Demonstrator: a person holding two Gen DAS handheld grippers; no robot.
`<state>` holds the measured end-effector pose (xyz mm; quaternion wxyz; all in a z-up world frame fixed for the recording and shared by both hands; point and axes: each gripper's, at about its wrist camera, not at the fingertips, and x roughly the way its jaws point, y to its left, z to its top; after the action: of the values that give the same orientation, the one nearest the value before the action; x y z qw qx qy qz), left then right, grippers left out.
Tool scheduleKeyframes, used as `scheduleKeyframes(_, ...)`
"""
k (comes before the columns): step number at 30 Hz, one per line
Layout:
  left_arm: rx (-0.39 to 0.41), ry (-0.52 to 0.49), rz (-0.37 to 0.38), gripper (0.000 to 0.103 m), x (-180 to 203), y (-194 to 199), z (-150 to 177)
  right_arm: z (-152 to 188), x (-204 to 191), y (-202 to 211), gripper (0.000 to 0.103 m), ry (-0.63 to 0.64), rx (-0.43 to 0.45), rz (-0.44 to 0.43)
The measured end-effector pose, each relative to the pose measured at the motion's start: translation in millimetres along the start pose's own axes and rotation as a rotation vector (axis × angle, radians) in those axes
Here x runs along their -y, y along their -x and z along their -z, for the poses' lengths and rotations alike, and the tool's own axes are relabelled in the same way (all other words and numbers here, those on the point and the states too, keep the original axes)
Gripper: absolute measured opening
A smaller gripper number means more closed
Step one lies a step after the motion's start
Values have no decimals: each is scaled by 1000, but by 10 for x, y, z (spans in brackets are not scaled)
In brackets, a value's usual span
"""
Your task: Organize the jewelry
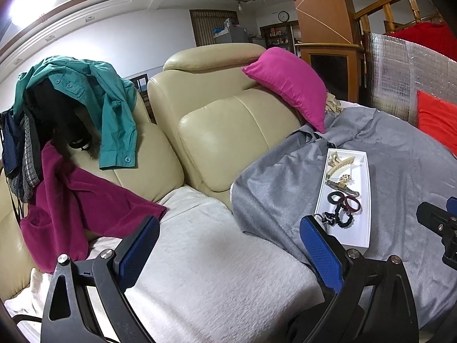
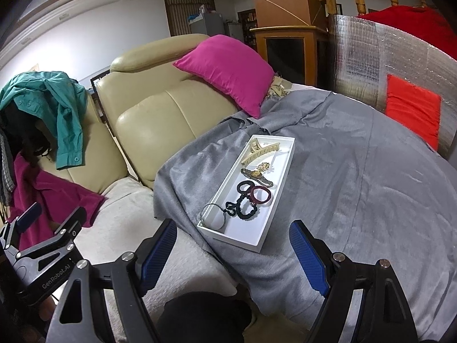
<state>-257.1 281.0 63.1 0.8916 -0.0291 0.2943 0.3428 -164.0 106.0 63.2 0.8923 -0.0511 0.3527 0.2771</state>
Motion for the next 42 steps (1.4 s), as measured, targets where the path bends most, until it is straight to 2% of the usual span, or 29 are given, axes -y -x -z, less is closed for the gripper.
scheduleKeyframes(20, -38, -5, -34, 98, 116, -344, -207, -334, 41, -429, 84, 19, -25, -15)
scheduleKeyframes(31, -60, -18, -26, 98, 211, -478, -228, -333, 121, -590, 84, 7, -49, -14)
scheduleKeyframes(42, -60, -29, 3, 98, 303, -488, -260, -320, 208, -546, 84, -12, -44, 2)
